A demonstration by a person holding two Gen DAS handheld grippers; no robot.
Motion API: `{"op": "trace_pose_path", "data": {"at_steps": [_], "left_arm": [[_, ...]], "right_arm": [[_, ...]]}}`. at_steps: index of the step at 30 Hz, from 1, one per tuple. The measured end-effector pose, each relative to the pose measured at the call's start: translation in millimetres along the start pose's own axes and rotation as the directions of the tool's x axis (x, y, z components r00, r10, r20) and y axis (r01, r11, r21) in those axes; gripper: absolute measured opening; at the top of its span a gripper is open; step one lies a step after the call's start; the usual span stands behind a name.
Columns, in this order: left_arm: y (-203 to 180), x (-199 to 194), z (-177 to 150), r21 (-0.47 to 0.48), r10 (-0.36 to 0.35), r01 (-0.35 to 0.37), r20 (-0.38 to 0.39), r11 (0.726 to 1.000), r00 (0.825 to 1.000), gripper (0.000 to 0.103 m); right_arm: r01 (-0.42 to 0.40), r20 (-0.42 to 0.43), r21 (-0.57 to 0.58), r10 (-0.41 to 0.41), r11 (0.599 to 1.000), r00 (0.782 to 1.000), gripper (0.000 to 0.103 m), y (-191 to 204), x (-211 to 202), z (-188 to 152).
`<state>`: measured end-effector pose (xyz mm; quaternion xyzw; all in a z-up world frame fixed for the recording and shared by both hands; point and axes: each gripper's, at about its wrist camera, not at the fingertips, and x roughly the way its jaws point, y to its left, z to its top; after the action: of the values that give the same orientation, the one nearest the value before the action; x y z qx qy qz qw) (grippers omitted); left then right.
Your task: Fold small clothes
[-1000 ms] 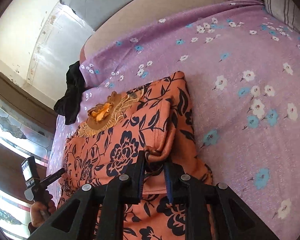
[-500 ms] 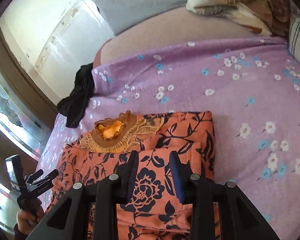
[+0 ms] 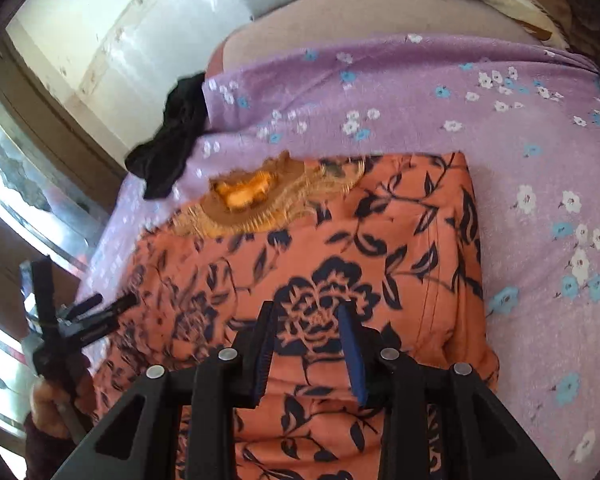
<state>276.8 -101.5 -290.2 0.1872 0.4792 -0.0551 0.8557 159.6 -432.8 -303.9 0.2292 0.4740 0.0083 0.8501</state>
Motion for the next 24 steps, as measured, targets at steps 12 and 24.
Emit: {"op": "trace_pose_path", "data": {"at_steps": [12,24], "left_arm": [[27,-16,-21,-0.044,-0.064,0.063,-0.007,0.997,0.998,0.093],[151,-55,-132,-0.279,-0.115,0.113,0.008,0.954,0.993,0.092]], "right_arm": [[-0.058,-0.002,0.146,0.059,0.988,0.998,0.041,-27,-24,-26],[-0.098,0.079,0.276,0.079,0.956,0.994,0.055,-89,-122,-115]]}}
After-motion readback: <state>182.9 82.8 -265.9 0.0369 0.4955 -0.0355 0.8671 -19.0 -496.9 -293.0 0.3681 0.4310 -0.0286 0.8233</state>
